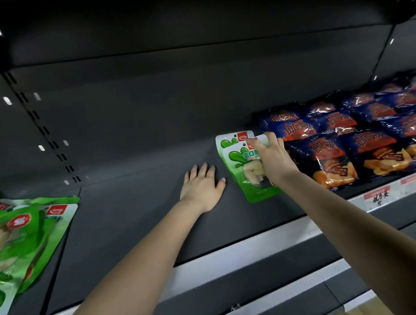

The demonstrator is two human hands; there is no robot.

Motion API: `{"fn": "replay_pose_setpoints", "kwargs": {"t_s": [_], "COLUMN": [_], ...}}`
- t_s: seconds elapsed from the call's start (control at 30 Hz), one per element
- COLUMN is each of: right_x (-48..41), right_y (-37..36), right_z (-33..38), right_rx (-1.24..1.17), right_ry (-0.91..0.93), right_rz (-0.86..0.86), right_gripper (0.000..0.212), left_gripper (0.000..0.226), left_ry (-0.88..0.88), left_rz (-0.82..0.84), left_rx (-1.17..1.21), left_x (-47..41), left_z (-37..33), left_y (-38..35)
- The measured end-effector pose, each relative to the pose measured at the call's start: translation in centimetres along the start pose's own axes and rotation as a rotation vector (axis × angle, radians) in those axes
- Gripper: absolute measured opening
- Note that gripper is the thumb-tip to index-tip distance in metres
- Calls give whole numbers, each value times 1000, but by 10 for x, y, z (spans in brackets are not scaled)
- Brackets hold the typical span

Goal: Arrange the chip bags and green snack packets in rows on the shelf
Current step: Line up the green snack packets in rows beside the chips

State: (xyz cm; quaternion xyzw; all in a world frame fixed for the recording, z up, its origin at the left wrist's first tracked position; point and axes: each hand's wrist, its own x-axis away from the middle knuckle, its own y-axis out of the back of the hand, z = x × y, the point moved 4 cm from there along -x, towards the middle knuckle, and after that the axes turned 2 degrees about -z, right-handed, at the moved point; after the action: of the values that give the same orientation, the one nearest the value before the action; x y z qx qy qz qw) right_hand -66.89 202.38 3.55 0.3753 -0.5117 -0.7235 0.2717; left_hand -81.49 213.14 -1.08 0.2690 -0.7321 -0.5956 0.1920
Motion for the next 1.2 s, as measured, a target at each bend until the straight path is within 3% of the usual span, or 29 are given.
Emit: {"fn": "replay_pose_setpoints", "kwargs": {"t_s": [0.1,0.2,0.27,0.43,1.07,1.2], "right_x": [2,9,13,14,11,7], "right_y": [2,-2,-15,-41,-38,-35], "right_z": [5,17,24,21,19,23], "right_rx": [-61,-82,3,133,116,174], "right_ry": [-59,33,81,46,81,65], "right_rz": [-5,-88,-25,202,237,307], "right_gripper": [84,66,56,66,56,58], "left_gripper": [59,60,60,60,60,60], "left_ry": [1,2,5,10,5,3], "left_rz": [-6,-10,-8,2,8,13], "left_rx": [-5,-1,-2,-19,-21,-8], "left_x": [1,0,0,1,4,3], "left_z": [0,0,0,0,1,1], "left_y": [0,0,0,-1,-1,1]}}
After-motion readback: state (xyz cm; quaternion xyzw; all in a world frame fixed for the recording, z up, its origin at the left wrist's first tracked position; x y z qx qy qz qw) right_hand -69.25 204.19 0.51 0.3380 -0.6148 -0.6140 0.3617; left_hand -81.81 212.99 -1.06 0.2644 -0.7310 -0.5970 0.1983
